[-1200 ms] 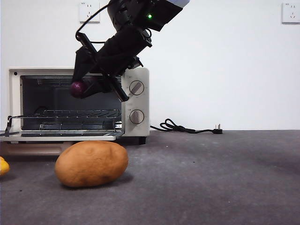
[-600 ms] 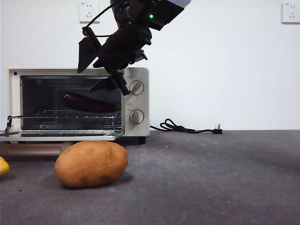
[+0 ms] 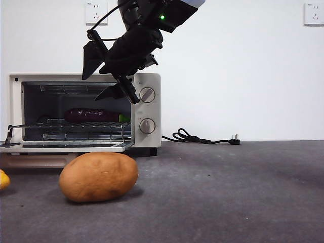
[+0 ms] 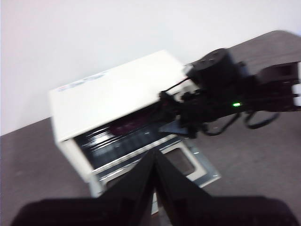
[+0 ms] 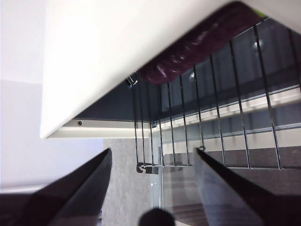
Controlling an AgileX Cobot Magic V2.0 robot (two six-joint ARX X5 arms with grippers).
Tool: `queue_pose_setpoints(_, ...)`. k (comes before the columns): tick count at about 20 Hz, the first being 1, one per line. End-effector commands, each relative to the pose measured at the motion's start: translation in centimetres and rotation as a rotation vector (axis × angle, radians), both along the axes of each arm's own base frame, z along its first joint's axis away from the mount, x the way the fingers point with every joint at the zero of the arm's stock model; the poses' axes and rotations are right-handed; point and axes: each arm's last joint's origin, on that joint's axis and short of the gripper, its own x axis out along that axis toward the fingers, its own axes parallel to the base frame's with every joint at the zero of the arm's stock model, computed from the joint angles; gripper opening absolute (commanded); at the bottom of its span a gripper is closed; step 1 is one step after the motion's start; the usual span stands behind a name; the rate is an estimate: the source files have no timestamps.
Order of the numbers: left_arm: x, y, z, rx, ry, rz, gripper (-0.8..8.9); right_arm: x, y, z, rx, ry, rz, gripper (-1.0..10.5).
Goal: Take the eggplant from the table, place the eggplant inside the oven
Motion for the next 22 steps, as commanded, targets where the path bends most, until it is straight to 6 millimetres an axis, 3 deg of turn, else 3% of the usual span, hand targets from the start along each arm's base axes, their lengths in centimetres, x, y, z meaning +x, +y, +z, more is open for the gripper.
queue_pose_setpoints(1,0.0,0.1,-0.2,0.043,-0.002,0.042,-0.05,-0.2,0.7,-0.5,0.000,-0.025,0.063,2.9)
queue_pose_setpoints(7,0.1,0.3,-0.2,0.089,-0.009,0.111,-0.05,-0.7,1.3,1.3,0.009,-0.074,0.180,2.9)
queue_pose_setpoints(10,0.3,0.3,-0.2,0.094,-0.008,0.112,-0.05,-0.9,1.3,3.4,-0.017,-0.123,0.253,2.9)
queue_pose_setpoints(16,0.9,0.1,-0.3,0.095,-0.002,0.112,-0.05,-2.2,0.4,9.3,-0.190,-0.302,0.345,2.9)
queue_pose_setpoints(22,1.1,0.1,-0.2,0.094,-0.003,0.113,-0.05,-4.5,-2.1,15.5,-0.384,-0.487,0.357,2.9)
